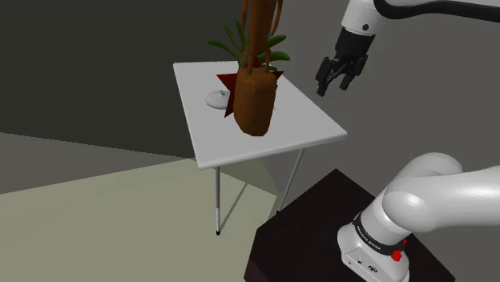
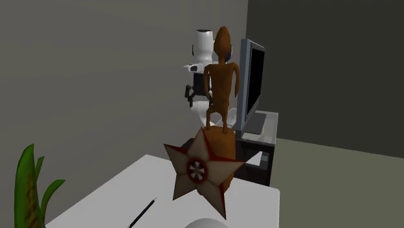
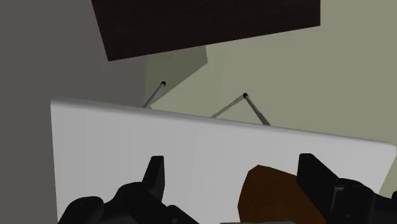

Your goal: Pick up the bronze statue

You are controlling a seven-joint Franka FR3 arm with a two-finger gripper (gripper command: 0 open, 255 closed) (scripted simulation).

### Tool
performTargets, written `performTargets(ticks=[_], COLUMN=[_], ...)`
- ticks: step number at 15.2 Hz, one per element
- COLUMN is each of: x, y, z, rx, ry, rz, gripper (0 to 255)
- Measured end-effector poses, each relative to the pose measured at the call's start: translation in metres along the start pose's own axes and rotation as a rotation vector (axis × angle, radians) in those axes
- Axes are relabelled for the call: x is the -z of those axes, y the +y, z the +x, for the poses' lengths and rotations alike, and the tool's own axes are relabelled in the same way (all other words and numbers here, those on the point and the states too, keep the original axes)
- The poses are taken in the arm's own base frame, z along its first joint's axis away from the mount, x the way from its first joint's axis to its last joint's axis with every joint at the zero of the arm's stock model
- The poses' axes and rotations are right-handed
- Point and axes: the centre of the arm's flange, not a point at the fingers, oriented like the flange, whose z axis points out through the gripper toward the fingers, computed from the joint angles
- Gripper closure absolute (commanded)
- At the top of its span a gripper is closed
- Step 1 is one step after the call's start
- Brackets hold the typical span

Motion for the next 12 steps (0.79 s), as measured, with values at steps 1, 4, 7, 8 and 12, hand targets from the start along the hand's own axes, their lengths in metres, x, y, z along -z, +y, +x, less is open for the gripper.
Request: performTargets(ticks=[1, 4, 7, 8, 12], x=[0.0, -0.001, -0.005, -0.001, 0.009], y=[0.0, 0.014, 0.029, 0.033, 0.042], z=[0.0, 0.015, 0.043, 0.053, 0.09], rx=[0.0, 0.131, 0.321, 0.387, 0.652], ry=[0.0, 0.065, 0.16, 0.194, 0.328], rz=[0.0, 0.047, 0.111, 0.133, 0.22], gripper=[0, 0, 0, 0, 0])
